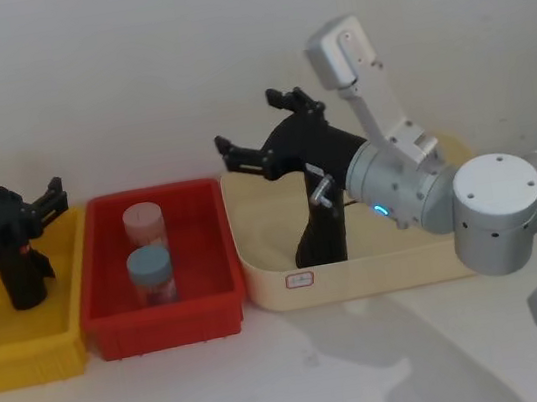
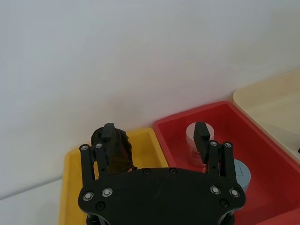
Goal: Pick up the garbage bag with the one hand and transfer it to the other hand.
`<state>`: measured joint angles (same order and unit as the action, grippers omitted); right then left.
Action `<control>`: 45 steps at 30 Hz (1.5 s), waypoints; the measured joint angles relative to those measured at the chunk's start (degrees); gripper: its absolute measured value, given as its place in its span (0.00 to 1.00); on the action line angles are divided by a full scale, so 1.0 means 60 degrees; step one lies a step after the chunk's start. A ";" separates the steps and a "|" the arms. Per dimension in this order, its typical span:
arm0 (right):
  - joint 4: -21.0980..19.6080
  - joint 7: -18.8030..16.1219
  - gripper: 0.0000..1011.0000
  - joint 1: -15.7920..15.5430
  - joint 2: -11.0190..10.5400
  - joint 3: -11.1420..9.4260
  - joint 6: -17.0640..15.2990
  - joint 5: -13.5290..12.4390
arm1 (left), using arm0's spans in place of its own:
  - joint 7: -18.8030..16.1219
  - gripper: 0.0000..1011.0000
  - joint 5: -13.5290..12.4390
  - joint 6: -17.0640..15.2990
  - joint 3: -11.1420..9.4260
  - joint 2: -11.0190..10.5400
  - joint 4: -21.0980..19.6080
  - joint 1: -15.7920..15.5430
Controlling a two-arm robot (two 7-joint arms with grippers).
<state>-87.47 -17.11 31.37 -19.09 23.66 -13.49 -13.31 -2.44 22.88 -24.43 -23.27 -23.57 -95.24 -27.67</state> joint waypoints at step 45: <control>0.1399 -0.1893 0.99 0.1561 0.0969 0.2112 -0.2301 -0.0304 | -0.0017 0.99 -0.0010 -0.0001 0.0000 0.0000 -0.0001 0.0001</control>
<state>-79.08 -28.46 40.73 -13.27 36.34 -27.30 -15.14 -2.54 22.83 -24.44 -23.27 -23.57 -95.24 -27.66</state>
